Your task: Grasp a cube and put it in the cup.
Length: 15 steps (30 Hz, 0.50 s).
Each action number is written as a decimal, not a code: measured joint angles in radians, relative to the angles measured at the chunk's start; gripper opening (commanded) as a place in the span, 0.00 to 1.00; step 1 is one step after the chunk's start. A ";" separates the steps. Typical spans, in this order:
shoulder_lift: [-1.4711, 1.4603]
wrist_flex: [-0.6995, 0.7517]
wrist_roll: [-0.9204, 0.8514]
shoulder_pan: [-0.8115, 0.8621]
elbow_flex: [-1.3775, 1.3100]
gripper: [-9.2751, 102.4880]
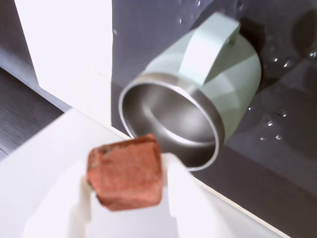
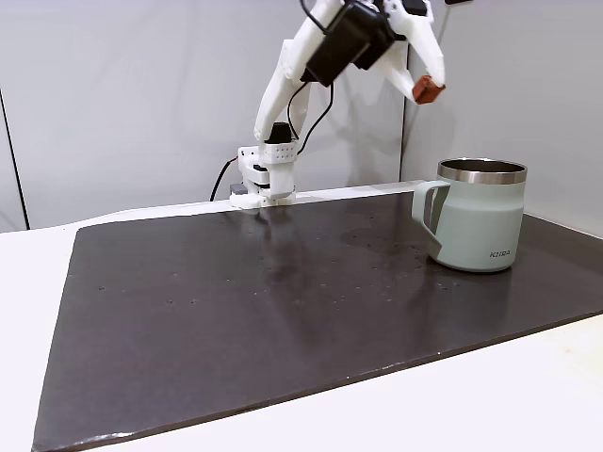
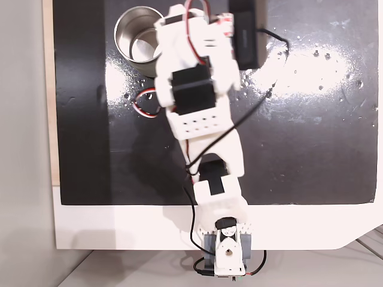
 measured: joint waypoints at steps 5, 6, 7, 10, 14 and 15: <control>-0.124 -0.006 -0.002 -0.081 -0.094 0.12; -0.144 -0.006 -0.005 -0.098 -0.101 0.12; -0.156 -0.006 -0.011 -0.114 -0.103 0.12; -0.204 -0.006 -0.020 -0.156 -0.138 0.12; -0.225 -0.020 -0.025 -0.175 -0.150 0.12; -0.229 -0.021 -0.025 -0.175 -0.153 0.12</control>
